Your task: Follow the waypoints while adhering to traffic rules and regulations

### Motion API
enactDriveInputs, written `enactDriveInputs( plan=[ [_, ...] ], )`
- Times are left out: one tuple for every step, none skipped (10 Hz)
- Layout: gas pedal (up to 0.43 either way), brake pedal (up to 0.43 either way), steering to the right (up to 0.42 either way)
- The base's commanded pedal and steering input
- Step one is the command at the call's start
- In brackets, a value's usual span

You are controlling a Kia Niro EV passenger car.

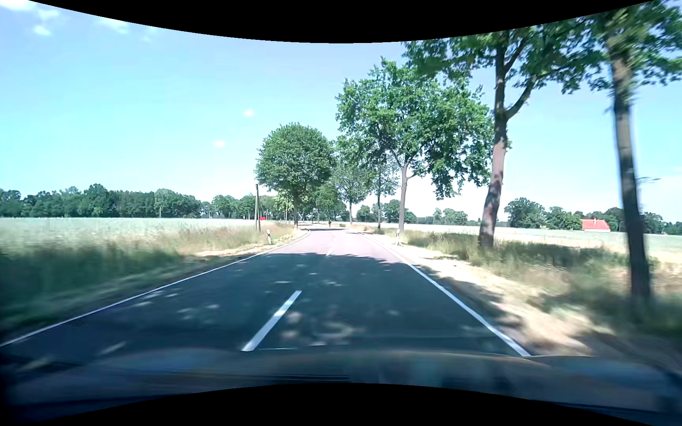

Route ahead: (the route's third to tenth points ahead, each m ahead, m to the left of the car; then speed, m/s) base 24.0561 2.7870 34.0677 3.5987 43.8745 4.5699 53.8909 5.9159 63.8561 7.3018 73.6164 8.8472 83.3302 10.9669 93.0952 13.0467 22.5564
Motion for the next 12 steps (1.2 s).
enactDriveInputs(
  plan=[
    [0.000, 0.256, -0.009],
    [0.000, 0.256, -0.011],
    [0.000, 0.262, -0.011],
    [0.000, 0.262, -0.013],
    [0.000, 0.262, -0.016],
    [0.000, 0.262, -0.018],
    [0.000, 0.262, -0.019],
    [0.000, 0.262, -0.019],
    [0.000, 0.256, -0.019],
    [0.000, 0.262, -0.019],
    [0.000, 0.262, -0.017],
    [0.000, 0.262, -0.016]
  ],
)
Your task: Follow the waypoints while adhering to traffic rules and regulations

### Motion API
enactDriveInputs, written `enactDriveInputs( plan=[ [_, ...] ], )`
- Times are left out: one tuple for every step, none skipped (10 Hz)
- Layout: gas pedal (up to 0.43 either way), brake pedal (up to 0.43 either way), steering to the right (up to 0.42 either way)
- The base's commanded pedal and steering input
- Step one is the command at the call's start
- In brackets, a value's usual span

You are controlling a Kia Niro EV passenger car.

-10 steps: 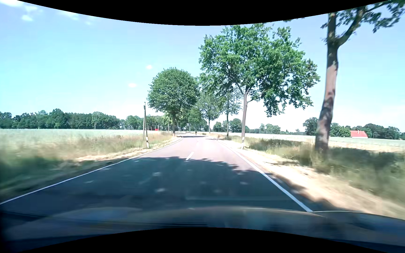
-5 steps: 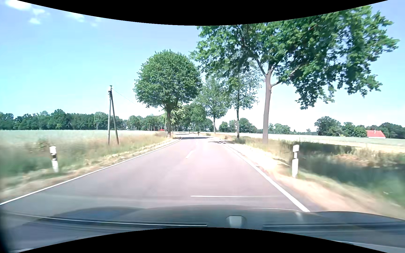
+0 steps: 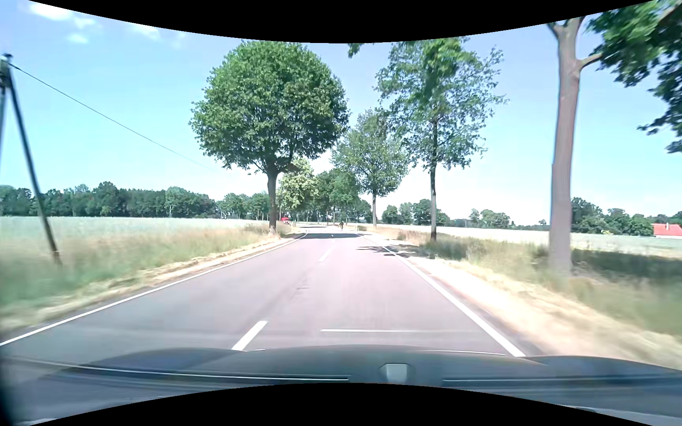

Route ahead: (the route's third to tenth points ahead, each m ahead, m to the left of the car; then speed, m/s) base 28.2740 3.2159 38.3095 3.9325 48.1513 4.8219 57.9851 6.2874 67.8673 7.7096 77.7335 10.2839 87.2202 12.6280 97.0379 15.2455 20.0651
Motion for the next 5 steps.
enactDriveInputs(
  plan=[
    [0.000, 0.262, -0.014],
    [0.000, 0.262, -0.013],
    [0.000, 0.262, -0.012],
    [0.000, 0.262, -0.012],
    [0.000, 0.268, -0.011]
  ],
)
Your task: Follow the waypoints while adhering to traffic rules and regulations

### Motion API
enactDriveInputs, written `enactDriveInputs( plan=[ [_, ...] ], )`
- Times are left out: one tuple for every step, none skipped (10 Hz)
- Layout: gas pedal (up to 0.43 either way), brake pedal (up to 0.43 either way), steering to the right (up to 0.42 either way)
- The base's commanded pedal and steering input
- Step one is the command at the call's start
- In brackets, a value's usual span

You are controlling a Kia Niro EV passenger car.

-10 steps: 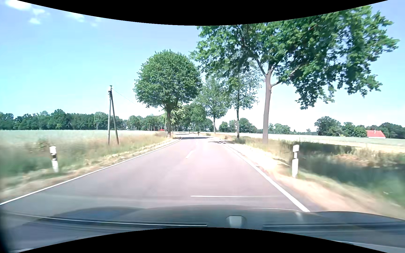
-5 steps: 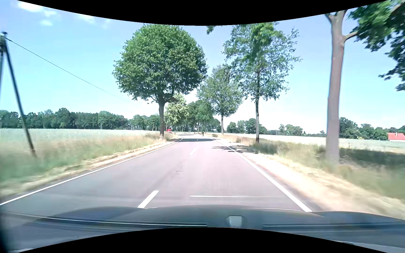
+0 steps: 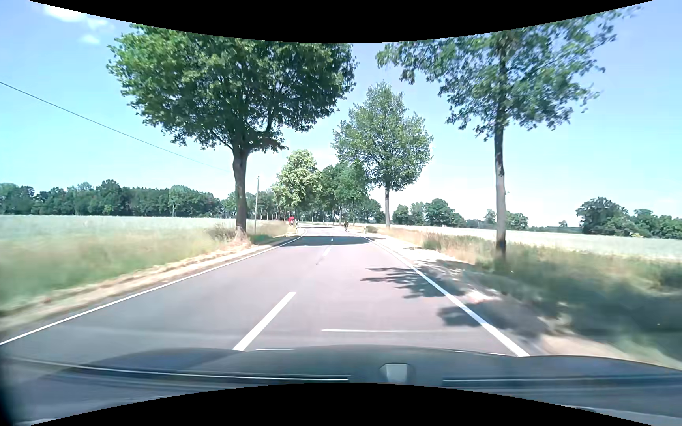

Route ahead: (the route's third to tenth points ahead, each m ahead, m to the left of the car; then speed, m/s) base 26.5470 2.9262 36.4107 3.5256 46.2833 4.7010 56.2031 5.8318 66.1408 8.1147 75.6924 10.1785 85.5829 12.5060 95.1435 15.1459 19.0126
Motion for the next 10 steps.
enactDriveInputs(
  plan=[
    [0.000, 0.268, -0.011],
    [0.000, 0.268, -0.011],
    [0.000, 0.268, -0.011],
    [0.000, 0.268, -0.011],
    [0.000, 0.268, -0.011],
    [0.000, 0.262, -0.011],
    [0.000, 0.262, -0.011],
    [0.000, 0.268, -0.012],
    [0.000, 0.268, -0.012],
    [0.000, 0.268, -0.014]
  ],
)
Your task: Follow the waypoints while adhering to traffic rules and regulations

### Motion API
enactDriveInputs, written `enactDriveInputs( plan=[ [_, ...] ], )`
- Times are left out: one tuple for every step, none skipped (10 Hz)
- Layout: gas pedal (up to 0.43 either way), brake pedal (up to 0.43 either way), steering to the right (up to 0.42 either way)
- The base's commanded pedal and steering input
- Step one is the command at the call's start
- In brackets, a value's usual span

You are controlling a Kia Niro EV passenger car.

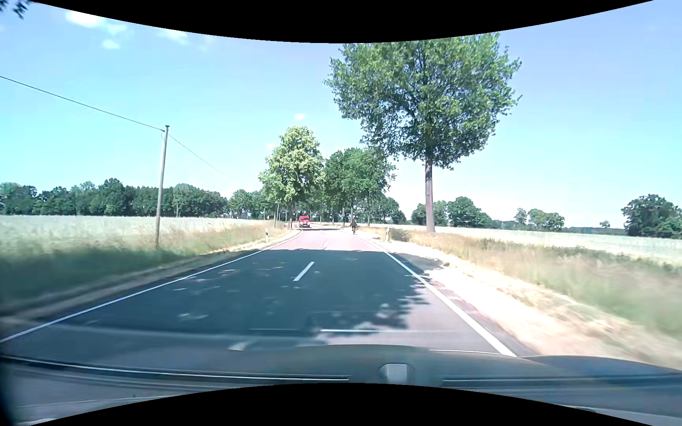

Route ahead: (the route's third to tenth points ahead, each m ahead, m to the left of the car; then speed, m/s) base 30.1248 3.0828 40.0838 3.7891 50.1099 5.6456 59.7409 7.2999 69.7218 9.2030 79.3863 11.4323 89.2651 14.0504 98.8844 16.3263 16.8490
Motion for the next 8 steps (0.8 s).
enactDriveInputs(
  plan=[
    [0.000, 0.280, -0.015],
    [0.000, 0.299, -0.015],
    [0.000, 0.317, -0.015],
    [0.000, 0.323, -0.015],
    [0.000, 0.329, -0.015],
    [0.000, 0.323, -0.015],
    [0.000, 0.329, -0.015],
    [0.000, 0.329, -0.013]
  ],
)
